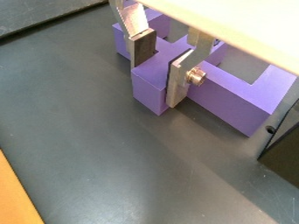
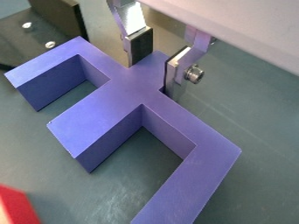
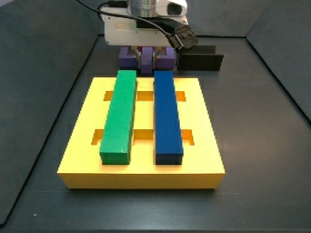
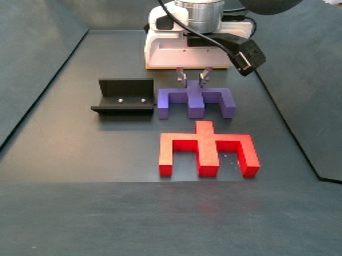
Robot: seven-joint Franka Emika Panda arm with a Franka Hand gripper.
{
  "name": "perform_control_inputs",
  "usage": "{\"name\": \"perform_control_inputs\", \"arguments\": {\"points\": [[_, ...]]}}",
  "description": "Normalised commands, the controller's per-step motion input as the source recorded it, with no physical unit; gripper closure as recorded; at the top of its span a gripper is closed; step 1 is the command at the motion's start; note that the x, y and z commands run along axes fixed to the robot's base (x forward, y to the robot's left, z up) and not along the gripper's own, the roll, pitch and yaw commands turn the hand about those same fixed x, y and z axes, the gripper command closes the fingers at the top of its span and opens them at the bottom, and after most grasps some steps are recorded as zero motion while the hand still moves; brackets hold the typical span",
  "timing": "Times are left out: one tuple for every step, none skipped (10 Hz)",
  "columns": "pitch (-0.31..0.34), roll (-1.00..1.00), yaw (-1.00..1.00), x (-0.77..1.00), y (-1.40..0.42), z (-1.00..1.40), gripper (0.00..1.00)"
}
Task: Pick up the purple object. Move up. Place the purple object on the fixture. Regrasp the purple object. Move to above the board. Insert the purple object.
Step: Pick up the purple object, then move up.
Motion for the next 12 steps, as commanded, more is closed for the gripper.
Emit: {"name": "perform_control_inputs", "arguments": {"points": [[0.000,0.00,0.00,0.00,0.00,0.00,1.00],[0.000,0.00,0.00,0.00,0.00,0.00,1.00],[0.000,0.00,0.00,0.00,0.00,0.00,1.00],[0.000,0.00,0.00,0.00,0.00,0.00,1.00],[0.000,0.00,0.00,0.00,0.00,0.00,1.00],[0.000,0.00,0.00,0.00,0.00,0.00,1.00],[0.000,0.00,0.00,0.00,0.00,0.00,1.00],[0.000,0.00,0.00,0.00,0.00,0.00,1.00],[0.000,0.00,0.00,0.00,0.00,0.83,1.00],[0.025,0.00,0.01,-0.04,0.03,0.81,1.00],[0.065,-0.04,0.00,-0.08,0.01,0.47,1.00],[0.056,-0.06,0.00,-0.05,0.02,0.27,1.00]]}}
